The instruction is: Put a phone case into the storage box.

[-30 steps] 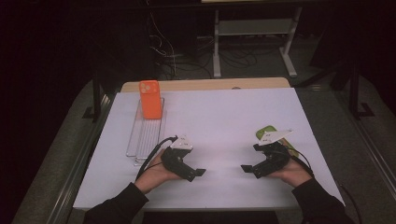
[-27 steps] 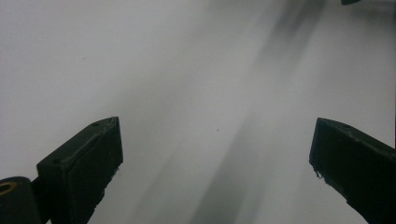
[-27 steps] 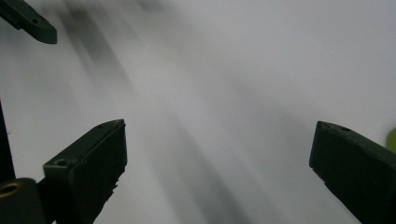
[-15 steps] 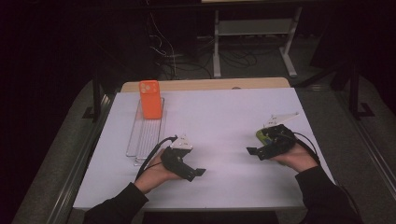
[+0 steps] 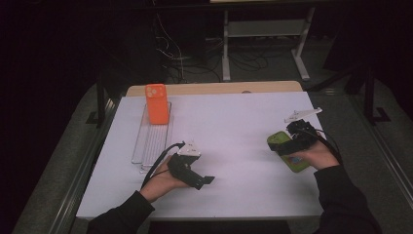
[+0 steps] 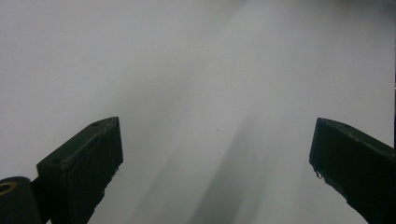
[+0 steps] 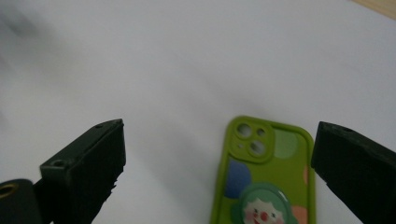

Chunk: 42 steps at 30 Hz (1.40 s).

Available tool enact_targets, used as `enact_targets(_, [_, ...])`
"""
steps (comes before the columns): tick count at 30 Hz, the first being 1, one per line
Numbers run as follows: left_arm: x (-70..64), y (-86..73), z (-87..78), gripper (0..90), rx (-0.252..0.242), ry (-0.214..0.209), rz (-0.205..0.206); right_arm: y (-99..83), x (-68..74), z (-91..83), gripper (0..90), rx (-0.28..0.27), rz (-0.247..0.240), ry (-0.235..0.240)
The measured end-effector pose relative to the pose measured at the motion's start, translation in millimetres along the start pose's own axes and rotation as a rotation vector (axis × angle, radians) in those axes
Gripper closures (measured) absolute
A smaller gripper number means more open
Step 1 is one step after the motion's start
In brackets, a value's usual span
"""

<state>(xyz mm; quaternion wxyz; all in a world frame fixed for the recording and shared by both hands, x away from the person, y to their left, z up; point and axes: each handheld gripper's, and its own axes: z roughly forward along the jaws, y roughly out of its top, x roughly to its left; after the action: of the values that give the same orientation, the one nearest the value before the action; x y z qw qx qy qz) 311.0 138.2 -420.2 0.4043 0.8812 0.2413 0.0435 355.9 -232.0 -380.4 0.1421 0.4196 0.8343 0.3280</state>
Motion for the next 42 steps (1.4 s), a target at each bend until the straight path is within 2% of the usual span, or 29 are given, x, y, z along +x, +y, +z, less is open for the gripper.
enact_targets(1, [0.0, 0.0, 0.0, 2.5, 0.000, -0.001, 0.000, -2.1, -3.6, 1.0, 2.5, -0.001, -0.008, -0.006])
enact_targets(8, [0.0, -0.2, 0.3, 2.5, 0.001, -0.002, -0.001, -14.8, -16.8, 5.8, 2.8, 0.046, 0.030, -0.065])
enact_targets(16, [-0.4, 0.0, 0.5, 2.5, 0.002, -0.002, 0.003, -26.4, -24.7, 14.9, 3.5, 0.112, 0.058, -0.111])
enact_targets(24, [-0.1, -0.2, 1.0, 2.5, 0.004, -0.001, 0.002, -34.5, -24.8, 21.0, 4.0, 0.166, 0.076, -0.125])
enact_targets(26, [-0.2, -0.1, 0.8, 2.5, 0.004, -0.001, 0.004, -35.8, -24.8, 22.9, 4.2, 0.175, 0.057, -0.129])
enact_targets(28, [-0.3, -0.1, 0.8, 2.5, 0.004, 0.000, 0.003, -36.7, -23.6, 24.1, 4.3, 0.190, 0.073, -0.123])
enact_targets(33, [-0.2, -0.1, 0.8, 2.5, 0.003, -0.001, 0.001, -39.7, -22.3, 27.4, 4.9, 0.218, 0.075, -0.123])
enact_targets(42, [0.0, 0.0, 0.5, 2.5, 0.009, -0.001, 0.007, -44.3, -20.6, 31.6, 11.2, 0.258, 0.081, -0.131])
